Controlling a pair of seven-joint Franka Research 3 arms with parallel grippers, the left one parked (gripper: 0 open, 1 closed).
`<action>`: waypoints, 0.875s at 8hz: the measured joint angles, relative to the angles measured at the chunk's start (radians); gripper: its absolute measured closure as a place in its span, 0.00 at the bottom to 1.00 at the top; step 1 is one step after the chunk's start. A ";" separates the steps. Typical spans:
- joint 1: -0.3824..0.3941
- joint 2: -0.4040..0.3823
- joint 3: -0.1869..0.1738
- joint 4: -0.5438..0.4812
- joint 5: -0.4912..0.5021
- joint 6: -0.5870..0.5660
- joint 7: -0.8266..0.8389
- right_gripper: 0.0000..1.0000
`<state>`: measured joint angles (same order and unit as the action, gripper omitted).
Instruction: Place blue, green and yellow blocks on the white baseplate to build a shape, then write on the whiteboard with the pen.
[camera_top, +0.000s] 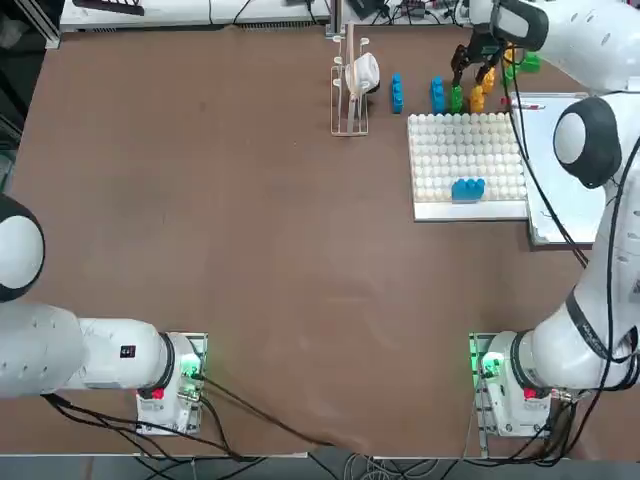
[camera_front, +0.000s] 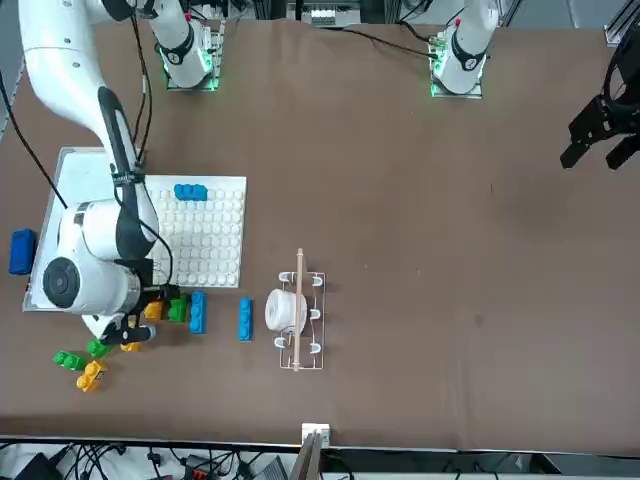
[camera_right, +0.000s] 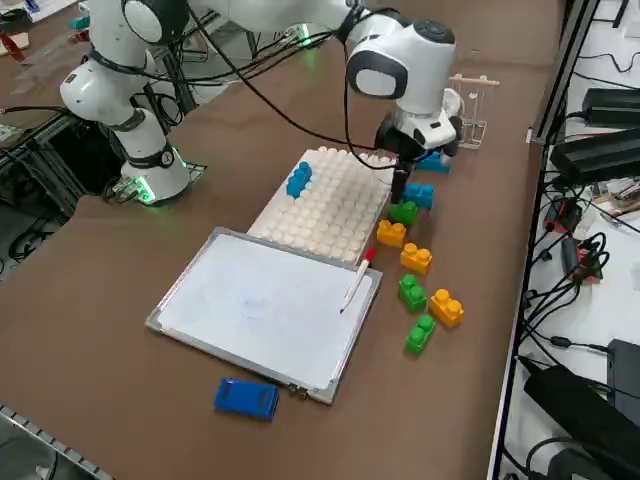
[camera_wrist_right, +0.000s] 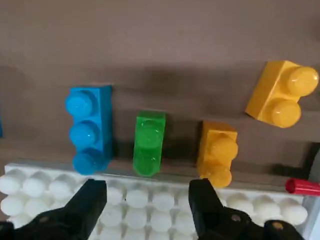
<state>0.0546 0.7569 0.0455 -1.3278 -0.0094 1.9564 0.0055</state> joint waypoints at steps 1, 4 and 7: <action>0.014 0.020 -0.012 0.003 0.000 0.004 0.000 0.00; 0.052 0.069 -0.045 0.007 0.000 0.036 0.006 0.00; 0.049 0.073 -0.056 0.013 0.000 0.047 0.006 0.00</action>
<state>0.1041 0.8295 -0.0101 -1.3149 -0.0094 2.0037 0.0118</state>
